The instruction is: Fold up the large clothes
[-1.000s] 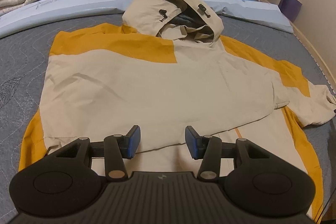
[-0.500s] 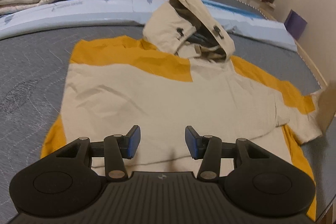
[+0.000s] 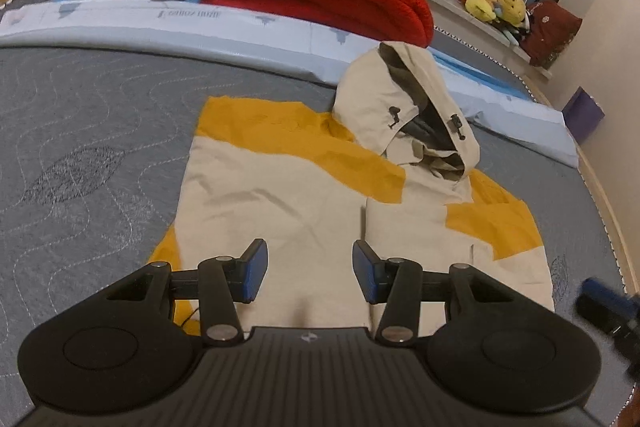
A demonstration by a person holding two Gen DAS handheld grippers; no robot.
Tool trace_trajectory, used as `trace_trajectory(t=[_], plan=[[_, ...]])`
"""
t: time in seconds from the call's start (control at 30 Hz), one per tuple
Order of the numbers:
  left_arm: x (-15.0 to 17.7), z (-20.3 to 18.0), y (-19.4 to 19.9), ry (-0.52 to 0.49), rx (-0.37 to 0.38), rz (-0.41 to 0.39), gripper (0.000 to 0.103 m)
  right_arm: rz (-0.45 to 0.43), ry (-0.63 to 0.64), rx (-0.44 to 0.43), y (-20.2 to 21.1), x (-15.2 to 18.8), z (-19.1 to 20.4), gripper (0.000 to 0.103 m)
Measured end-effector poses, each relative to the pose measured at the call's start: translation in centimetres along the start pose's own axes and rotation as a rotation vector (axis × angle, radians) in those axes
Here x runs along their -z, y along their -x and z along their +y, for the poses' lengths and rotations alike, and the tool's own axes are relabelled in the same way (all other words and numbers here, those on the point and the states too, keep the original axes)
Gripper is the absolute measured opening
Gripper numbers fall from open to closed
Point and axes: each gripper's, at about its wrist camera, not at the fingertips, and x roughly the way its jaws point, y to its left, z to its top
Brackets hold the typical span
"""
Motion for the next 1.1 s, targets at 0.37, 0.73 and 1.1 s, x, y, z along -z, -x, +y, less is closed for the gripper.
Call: trace_trajectory(t=[0.37,0.73,1.1], plan=[[1.6,-2.6,-3.1,-0.065,0.04,0.065,0.051,0.262,-0.629,0.052,-7.2,6.5,-12.9,0.059],[3.9,-8.0,-5.3,-0.217,0.195,0.107,0.029,0.239,-0.754,0.064,-9.0,6.9,-12.2,0.009],[4.7,-10.5,-4.9,-0.25,0.281,0.036,0.052,0.034,-0.55,-0.383,-6.5,2.2,-7.3,0.008]])
